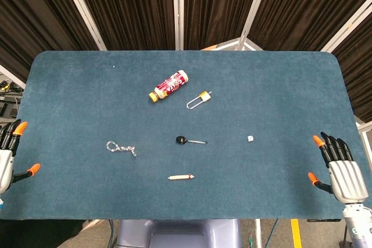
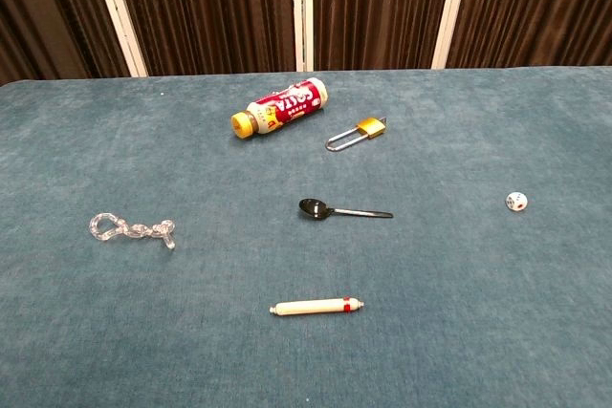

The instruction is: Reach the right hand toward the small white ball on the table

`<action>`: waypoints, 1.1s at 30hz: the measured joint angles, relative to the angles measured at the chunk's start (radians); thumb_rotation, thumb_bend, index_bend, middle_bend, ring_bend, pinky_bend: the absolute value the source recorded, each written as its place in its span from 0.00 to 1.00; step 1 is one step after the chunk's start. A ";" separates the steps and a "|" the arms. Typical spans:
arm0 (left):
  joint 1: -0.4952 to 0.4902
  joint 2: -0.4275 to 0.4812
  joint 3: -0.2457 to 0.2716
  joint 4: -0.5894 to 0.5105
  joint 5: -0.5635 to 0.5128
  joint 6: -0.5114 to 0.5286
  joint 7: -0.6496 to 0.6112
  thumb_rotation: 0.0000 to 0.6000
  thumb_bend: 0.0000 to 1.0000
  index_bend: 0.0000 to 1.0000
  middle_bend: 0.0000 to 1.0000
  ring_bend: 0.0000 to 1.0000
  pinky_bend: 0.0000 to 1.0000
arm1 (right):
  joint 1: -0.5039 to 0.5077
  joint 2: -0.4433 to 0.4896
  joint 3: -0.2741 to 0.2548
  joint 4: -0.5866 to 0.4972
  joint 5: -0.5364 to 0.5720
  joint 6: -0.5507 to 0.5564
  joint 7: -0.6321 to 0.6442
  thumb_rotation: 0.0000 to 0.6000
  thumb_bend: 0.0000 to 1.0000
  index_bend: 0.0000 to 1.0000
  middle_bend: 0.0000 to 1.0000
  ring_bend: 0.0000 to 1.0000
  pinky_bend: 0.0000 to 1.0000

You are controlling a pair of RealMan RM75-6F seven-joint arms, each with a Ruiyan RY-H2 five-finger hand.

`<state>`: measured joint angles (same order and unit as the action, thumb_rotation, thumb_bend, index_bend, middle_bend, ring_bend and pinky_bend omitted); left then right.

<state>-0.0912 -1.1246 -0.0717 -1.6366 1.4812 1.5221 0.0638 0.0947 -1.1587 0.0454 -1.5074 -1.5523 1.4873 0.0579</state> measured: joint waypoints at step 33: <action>-0.004 0.018 -0.021 0.009 -0.036 -0.017 -0.068 1.00 0.12 0.00 0.00 0.00 0.00 | 0.207 -0.113 0.099 -0.082 0.172 -0.308 -0.124 1.00 0.20 0.35 0.08 0.00 0.00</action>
<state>-0.0956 -1.1066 -0.0927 -1.6276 1.4456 1.5053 -0.0039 0.3016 -1.2713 0.1444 -1.5892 -1.3799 1.1793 -0.0663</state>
